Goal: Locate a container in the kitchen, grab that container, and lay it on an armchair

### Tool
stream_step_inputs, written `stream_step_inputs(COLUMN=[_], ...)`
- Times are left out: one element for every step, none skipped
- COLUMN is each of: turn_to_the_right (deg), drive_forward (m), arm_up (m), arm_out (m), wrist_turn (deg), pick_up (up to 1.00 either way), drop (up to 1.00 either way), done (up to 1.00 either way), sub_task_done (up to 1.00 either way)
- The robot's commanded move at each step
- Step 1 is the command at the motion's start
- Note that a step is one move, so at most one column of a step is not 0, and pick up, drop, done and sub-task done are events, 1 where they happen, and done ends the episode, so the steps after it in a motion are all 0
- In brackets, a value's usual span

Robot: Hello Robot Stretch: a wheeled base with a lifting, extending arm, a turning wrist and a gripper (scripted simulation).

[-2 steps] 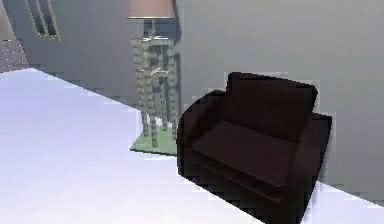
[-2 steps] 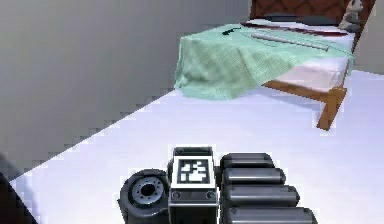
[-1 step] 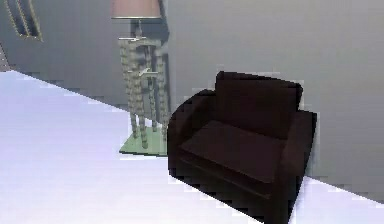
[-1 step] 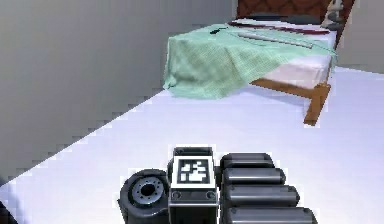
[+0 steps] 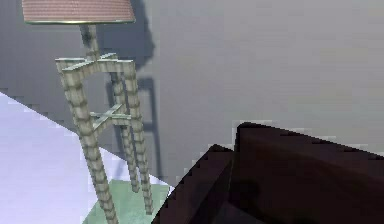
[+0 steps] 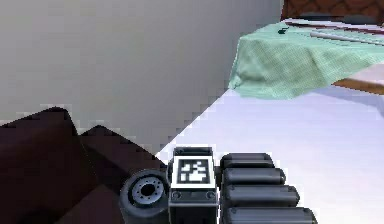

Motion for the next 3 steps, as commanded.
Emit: stream_step_inputs(turn_to_the_right=[-9.0,6.0,-12.0], drive_forward=[0.00,0.00,0.00], arm_up=[0.00,0.00,0.00], arm_out=[0.00,0.00,0.00], wrist_turn=[0.0,0.0,0.0], pick_up=[0.00,0.00,0.00], drop=[0.00,0.00,0.00], done=[0.00,0.00,0.00], sub_task_done=[0.00,0.00,0.00])
